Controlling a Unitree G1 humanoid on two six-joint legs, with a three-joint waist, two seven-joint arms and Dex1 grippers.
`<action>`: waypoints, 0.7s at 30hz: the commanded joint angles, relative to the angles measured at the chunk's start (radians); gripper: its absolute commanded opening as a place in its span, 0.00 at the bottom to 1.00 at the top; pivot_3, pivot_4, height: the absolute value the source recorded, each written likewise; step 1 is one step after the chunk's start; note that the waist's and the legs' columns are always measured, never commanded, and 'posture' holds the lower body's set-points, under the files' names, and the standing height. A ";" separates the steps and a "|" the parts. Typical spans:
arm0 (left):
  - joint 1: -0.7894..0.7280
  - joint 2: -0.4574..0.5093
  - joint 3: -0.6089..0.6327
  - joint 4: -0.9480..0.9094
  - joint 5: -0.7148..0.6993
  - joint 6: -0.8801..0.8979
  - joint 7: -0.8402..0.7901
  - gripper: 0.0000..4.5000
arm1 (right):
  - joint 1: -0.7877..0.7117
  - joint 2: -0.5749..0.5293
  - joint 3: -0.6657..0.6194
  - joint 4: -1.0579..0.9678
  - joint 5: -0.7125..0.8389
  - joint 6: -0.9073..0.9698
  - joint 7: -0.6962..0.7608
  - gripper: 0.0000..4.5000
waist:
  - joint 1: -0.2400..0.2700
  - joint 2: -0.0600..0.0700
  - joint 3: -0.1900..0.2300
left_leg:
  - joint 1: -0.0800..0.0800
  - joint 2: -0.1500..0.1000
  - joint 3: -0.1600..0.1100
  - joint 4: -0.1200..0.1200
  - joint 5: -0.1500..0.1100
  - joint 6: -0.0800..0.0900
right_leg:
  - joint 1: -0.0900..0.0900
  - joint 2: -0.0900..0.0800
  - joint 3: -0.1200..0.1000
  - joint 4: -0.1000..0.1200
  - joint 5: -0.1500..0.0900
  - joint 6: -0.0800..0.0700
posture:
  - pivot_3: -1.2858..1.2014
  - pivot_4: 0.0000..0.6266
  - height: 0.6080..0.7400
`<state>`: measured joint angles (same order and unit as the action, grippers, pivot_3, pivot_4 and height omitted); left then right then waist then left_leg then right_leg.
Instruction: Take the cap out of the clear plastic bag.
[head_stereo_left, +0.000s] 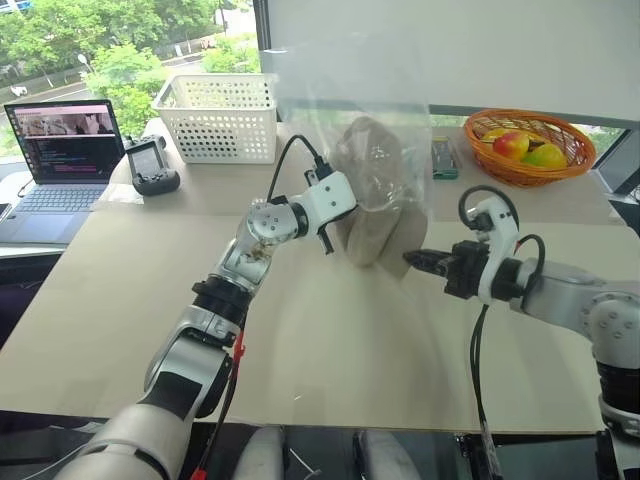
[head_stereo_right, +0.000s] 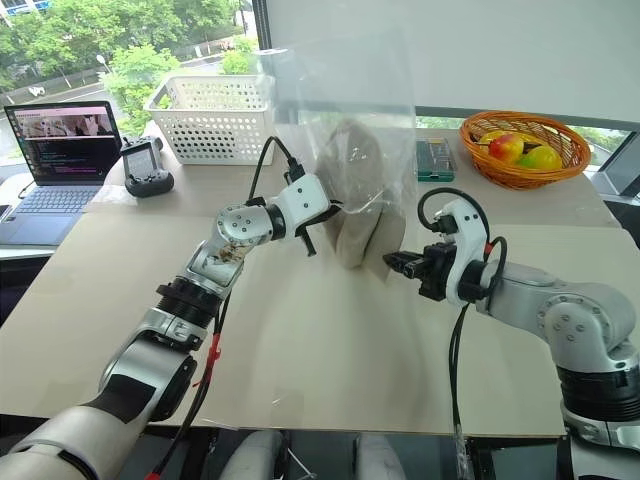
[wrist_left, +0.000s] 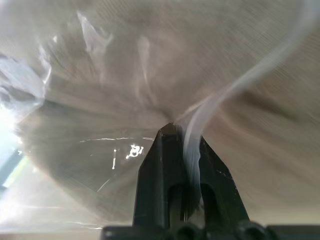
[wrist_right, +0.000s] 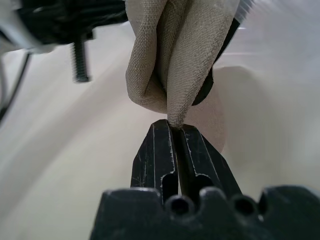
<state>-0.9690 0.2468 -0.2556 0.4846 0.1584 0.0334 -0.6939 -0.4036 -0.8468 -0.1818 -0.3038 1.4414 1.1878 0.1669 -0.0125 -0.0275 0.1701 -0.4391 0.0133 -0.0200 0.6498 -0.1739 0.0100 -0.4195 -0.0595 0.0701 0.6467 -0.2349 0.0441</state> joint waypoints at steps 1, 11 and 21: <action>-0.036 0.014 0.022 -0.011 0.007 0.007 0.033 0.00 | 0.059 -0.074 -0.069 0.005 0.280 0.034 -0.055 0.01 | 0.000 0.000 0.000 | 0.000 0.000 0.000 0.000 0.000 0.000 | 0.000 0.000 0.000 0.000 0.000 0.000 | 0.52 0.24 1.00; -0.037 0.021 0.022 -0.006 0.009 0.011 0.061 0.00 | 0.153 -0.004 -0.126 0.095 0.531 -0.160 -0.358 0.01 | -0.005 0.000 0.000 | 0.001 0.000 0.001 0.001 0.000 0.000 | 0.000 0.000 0.001 0.001 0.000 0.000 | 0.52 0.24 1.00; -0.110 0.127 0.061 0.182 0.055 -0.052 0.175 0.00 | 0.390 -0.269 -0.553 -0.108 0.530 0.006 0.050 0.01 | -0.004 0.000 0.000 | 0.000 0.001 0.000 0.000 0.000 0.000 | 0.001 0.001 0.000 0.000 0.000 0.000 | 0.52 0.24 1.00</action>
<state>-1.0488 0.3615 -0.2157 0.6615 0.2056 0.0092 -0.5441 -0.0254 -1.0988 -0.6433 -0.3558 1.9486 1.1644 0.1133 -0.0164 -0.0273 0.1698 -0.4387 0.0138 -0.0202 0.6500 -0.1739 0.0101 -0.4187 -0.0586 0.0700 0.6466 -0.2351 0.0445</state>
